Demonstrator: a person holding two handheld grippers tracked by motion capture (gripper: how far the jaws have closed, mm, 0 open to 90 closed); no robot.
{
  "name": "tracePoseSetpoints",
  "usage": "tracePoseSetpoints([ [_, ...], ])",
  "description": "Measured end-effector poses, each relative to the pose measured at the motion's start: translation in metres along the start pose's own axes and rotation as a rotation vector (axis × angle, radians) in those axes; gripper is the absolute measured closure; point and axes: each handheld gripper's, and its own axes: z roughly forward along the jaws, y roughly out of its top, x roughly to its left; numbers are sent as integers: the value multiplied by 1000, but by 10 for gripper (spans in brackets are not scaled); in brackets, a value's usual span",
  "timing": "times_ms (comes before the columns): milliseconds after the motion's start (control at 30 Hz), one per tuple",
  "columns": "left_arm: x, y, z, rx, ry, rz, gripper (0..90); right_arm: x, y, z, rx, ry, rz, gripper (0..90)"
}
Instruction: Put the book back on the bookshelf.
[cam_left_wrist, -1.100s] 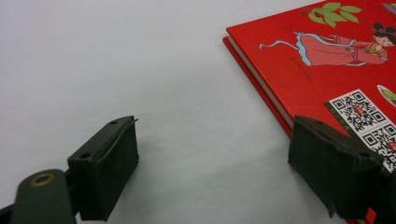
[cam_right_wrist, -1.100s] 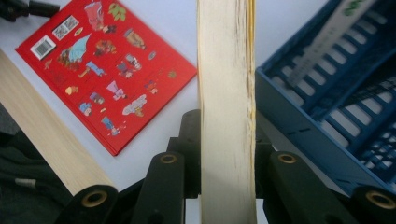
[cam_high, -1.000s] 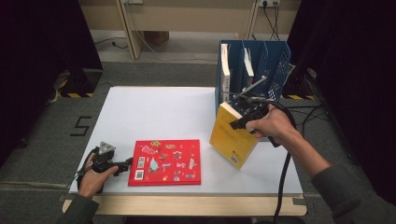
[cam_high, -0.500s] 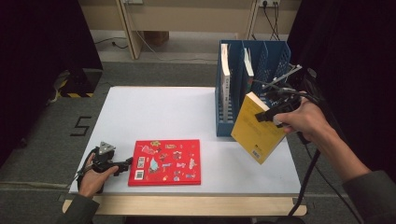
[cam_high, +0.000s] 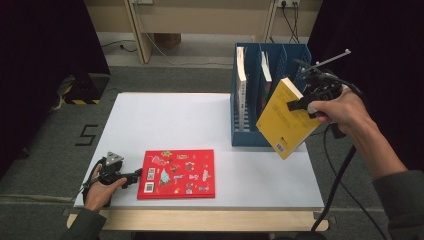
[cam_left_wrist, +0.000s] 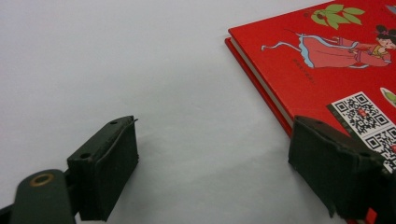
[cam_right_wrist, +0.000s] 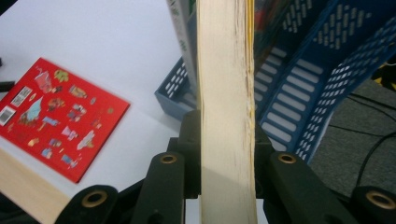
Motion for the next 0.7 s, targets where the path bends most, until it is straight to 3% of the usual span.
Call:
tracePoseSetpoints([
  [267, 0, 0, 0, 3, -1, 2, 148, -17, 9, -3, -15, -28, 39, 753],
  [700, 0, 0, 0, 2, -4, 3, 146, -46, 38, 17, 10, -82, 108, 753],
])
